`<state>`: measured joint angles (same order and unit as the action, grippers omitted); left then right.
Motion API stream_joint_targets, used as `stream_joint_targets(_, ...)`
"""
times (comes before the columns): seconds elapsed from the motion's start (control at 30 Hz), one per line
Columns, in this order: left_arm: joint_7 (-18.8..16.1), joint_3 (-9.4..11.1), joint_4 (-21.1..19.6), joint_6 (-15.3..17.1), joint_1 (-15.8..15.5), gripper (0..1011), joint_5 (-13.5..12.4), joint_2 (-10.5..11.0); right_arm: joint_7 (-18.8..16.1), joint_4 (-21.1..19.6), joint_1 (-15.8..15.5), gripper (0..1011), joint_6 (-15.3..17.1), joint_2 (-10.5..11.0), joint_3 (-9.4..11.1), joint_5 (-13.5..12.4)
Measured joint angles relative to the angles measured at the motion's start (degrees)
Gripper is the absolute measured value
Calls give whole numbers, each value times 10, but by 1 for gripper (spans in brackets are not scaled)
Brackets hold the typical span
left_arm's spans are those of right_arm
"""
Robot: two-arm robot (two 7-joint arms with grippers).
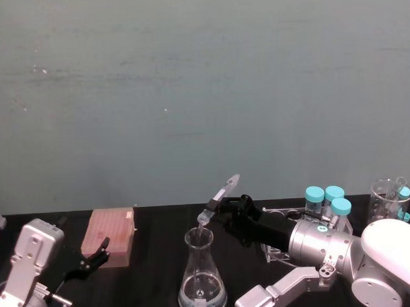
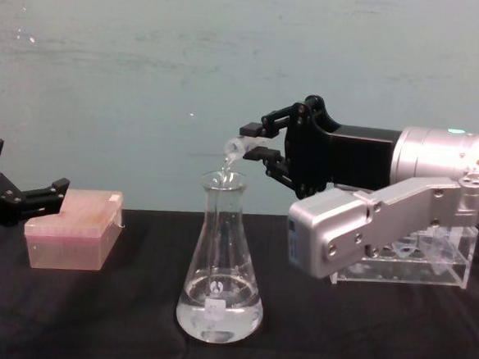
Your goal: Pour the liquid from the test tube into the beaker using one hand.
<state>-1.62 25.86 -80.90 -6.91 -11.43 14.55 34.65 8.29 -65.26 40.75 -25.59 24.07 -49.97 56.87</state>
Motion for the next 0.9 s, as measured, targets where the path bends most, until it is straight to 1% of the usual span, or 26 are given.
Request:
stream_joint_targets(0.47,0,0,0,0,0,1000,0,0,15,-2,8,191,10,5,-14,19)
stream_joint_targets(0.67,0,0,0,0,0,1000,0,0,17,-5,8,191,10,8,-16,19)
stream_joint_targets(0.7,0,0,0,0,0,1000,0,0,17,-5,8,191,10,8,-15,16)
stream_joint_targets(0.83,0,0,0,0,0,1000,0,0,-2,-9,3,192,4,8,-1,-20)
stream_joint_targets(0.87,0,0,0,0,0,1000,0,0,-10,-11,0,191,3,8,4,-32)
stream_joint_targets(0.9,0,0,0,0,0,1000,0,0,-30,-13,-5,191,-1,7,17,-63)
